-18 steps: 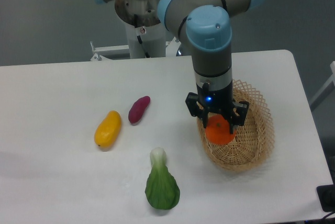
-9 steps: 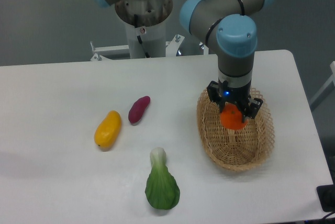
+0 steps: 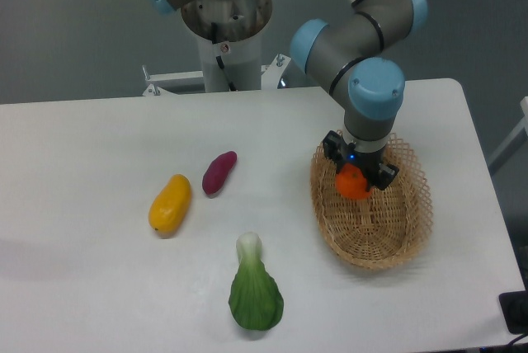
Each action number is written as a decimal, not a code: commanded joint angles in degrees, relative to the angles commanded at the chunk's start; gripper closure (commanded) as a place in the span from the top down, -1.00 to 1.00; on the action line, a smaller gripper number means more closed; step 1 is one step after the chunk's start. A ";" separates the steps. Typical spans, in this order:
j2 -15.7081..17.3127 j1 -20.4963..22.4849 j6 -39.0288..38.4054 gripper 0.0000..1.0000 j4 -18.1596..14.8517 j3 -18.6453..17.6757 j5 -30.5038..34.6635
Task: Place the orange in the basket
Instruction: 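Open the gripper to release the orange into the basket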
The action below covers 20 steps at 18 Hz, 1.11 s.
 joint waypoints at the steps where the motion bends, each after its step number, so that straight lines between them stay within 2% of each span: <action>1: -0.09 0.09 0.00 0.18 0.00 -0.09 0.00; 4: -0.27 0.00 0.00 0.22 0.62 -0.61 0.09; 5: -0.27 0.00 0.09 0.32 0.62 -0.62 0.18; 6: -0.27 0.00 0.09 0.48 0.97 -0.53 0.18; 7: -0.27 0.00 0.09 0.87 2.28 -0.53 0.18; 8: -0.27 0.00 0.00 1.00 3.42 -0.53 0.18; 18: 2.54 0.88 0.35 1.00 3.52 1.40 -0.17; 20: 2.81 0.88 0.44 1.00 3.43 2.80 -0.35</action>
